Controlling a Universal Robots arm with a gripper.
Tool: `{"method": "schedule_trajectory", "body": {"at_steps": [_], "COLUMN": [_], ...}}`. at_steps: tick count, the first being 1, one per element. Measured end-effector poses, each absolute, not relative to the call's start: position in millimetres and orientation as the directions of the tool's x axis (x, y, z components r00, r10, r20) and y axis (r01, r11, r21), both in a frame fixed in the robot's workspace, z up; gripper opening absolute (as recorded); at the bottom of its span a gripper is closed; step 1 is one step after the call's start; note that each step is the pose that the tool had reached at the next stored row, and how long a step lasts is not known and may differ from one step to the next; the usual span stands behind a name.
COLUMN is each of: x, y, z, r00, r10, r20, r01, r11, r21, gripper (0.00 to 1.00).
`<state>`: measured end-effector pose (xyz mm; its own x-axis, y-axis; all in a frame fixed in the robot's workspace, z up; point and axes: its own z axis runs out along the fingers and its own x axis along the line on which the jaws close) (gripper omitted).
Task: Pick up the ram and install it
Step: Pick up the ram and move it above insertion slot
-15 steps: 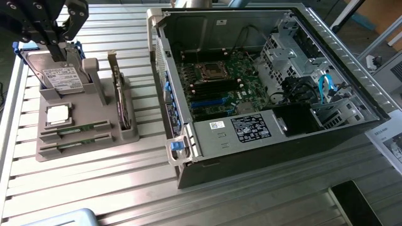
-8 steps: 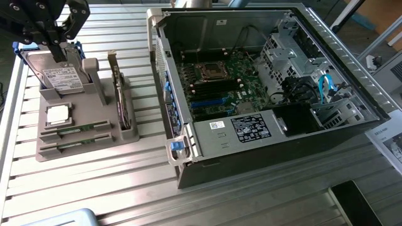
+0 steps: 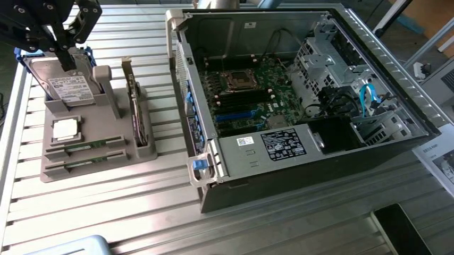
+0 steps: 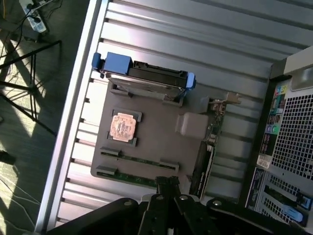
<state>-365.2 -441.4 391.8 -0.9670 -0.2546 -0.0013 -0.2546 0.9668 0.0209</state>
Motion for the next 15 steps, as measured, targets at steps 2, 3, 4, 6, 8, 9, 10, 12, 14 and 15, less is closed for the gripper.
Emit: {"method": "schedule_trajectory", "body": {"at_steps": [2, 3, 4, 6, 8, 9, 10, 12, 14, 15], "x": [-365.1, -365.0, -365.0, -364.9, -364.9, -364.9, -364.9, -364.9, -364.9, -364.9], "y": [-441.4, -441.4, -441.4, -441.4, -441.4, -441.4, -441.4, -441.4, -441.4, -441.4], "z": [391.6, 391.5, 391.2, 390.8, 390.6, 390.5, 390.4, 390.2, 389.8, 389.6], "r00": [-0.959, -0.955, -0.946, -0.930, -0.919, -0.913, -0.907, -0.895, -0.874, -0.865], "r10": [-0.283, -0.297, -0.323, -0.367, -0.394, -0.408, -0.420, -0.446, -0.485, -0.501], "r20": [-0.001, -0.001, -0.001, -0.001, -0.001, -0.001, -0.001, -0.001, -0.001, -0.001], "r01": [-0.283, -0.297, -0.323, -0.367, -0.394, -0.407, -0.420, -0.446, -0.485, -0.501], "r11": [0.959, 0.955, 0.946, 0.930, 0.919, 0.913, 0.907, 0.895, 0.874, 0.865], "r21": [0.021, 0.021, 0.021, 0.021, 0.021, 0.021, 0.021, 0.021, 0.021, 0.021], "gripper": [0.11, 0.11, 0.11, 0.11, 0.11, 0.11, 0.11, 0.11, 0.11, 0.11]}}
